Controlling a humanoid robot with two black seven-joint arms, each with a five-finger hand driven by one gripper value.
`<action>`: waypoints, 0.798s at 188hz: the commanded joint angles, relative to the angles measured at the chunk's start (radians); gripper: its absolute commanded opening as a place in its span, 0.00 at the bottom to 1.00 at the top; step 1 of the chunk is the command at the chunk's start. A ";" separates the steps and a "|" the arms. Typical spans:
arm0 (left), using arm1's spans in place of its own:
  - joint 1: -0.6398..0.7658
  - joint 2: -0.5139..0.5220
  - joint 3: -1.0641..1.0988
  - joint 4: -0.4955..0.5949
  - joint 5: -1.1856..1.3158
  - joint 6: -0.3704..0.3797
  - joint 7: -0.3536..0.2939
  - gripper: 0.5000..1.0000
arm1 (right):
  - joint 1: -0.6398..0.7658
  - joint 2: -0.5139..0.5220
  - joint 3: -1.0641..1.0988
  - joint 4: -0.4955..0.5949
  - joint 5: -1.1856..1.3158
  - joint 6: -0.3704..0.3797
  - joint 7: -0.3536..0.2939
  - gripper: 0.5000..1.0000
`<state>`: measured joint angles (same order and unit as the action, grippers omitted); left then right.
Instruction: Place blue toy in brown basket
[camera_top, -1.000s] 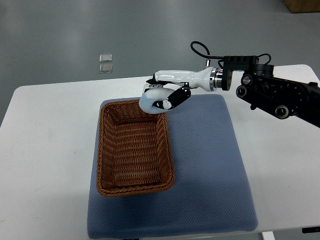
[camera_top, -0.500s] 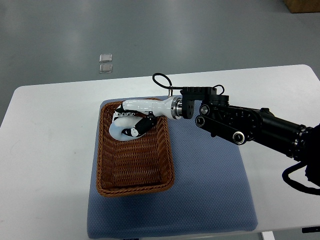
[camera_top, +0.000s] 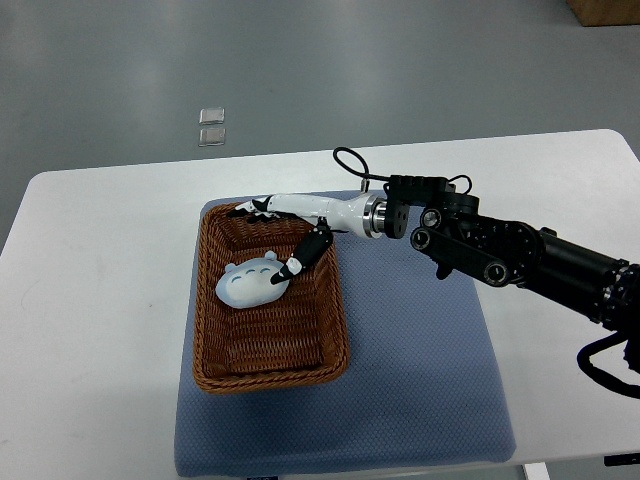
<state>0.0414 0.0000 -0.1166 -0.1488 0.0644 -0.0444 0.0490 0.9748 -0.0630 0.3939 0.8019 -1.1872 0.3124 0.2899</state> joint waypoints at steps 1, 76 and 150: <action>0.000 0.000 0.000 0.000 0.000 0.000 0.000 1.00 | 0.001 -0.026 0.049 -0.001 0.113 0.047 -0.058 0.82; 0.000 0.000 0.000 0.000 0.000 0.000 0.000 1.00 | -0.053 -0.144 0.210 -0.041 0.599 0.097 -0.235 0.83; 0.000 0.000 0.000 0.000 0.000 0.000 0.000 1.00 | -0.117 -0.212 0.250 -0.156 1.189 0.079 -0.388 0.82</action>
<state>0.0413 0.0000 -0.1166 -0.1488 0.0644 -0.0444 0.0490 0.8622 -0.2687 0.6454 0.6914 -0.1560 0.3981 -0.0604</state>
